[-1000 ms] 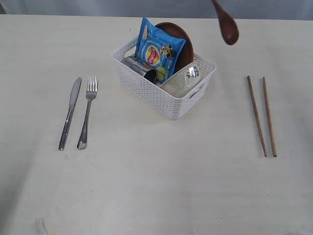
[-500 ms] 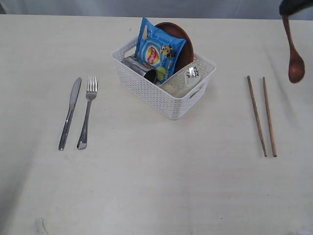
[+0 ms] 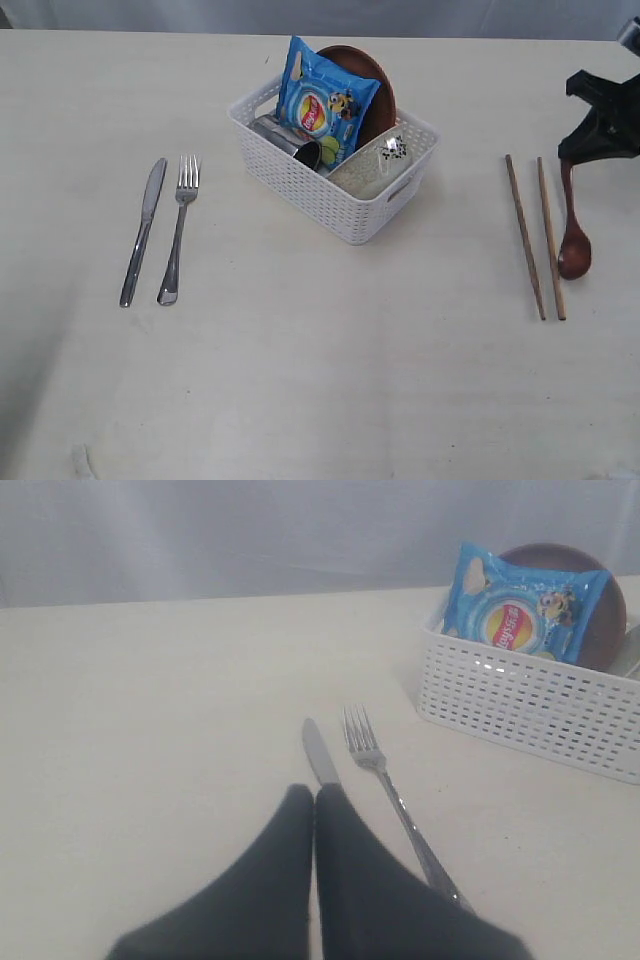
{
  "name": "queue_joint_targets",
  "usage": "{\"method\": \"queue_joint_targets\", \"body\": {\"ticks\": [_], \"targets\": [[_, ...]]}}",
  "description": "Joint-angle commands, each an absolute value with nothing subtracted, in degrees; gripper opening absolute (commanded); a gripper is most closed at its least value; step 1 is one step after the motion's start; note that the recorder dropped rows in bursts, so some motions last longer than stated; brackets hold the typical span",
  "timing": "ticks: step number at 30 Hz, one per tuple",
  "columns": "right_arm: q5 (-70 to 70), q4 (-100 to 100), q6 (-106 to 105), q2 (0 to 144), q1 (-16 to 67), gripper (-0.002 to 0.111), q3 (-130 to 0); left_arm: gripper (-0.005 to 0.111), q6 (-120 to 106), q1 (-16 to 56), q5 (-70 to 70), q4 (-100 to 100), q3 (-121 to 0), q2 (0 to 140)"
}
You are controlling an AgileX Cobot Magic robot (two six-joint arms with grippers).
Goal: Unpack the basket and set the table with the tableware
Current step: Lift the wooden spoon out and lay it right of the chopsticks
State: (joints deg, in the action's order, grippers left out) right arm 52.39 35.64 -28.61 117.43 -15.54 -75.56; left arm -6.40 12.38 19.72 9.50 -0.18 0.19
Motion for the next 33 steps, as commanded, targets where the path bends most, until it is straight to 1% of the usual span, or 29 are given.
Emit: {"method": "queue_joint_targets", "body": {"ticks": [1,6,14,15,17,20,22,27,33], "targets": [[51.66,34.37,-30.05,119.70,-15.90,0.000,-75.49,0.000,-6.21,12.71,19.60,9.42,0.00,0.00],[48.90,32.66,-28.79,119.93,-15.90,0.000,-75.49,0.000,-6.21,12.71,19.60,9.42,0.00,0.00],[48.91,33.06,-26.95,120.18,-15.90,0.000,-75.49,0.000,-6.35,12.71,19.60,9.42,0.00,0.00],[49.27,33.06,-26.79,120.32,-15.90,0.003,-75.49,0.000,-6.35,12.71,19.60,9.42,0.00,0.00],[49.83,33.06,-26.31,120.71,-15.90,0.013,-75.49,0.000,-6.35,12.71,19.60,9.42,0.00,0.00],[50.56,33.06,-25.17,121.08,-15.90,0.034,-75.49,0.000,-6.35,12.71,19.60,9.42,0.00,0.00],[50.41,33.06,-25.18,121.08,-15.90,0.042,-75.49,0.000,-6.35,12.71,19.60,9.42,0.00,0.00],[53.16,33.54,-25.30,121.08,-15.90,0.042,-77.53,0.000,-6.35,12.71,19.60,9.42,0.00,0.00],[62.31,43.84,-27.09,118.24,-15.90,0.042,-85.03,0.000,-6.35,12.71,19.60,9.42,0.00,0.00]]}}
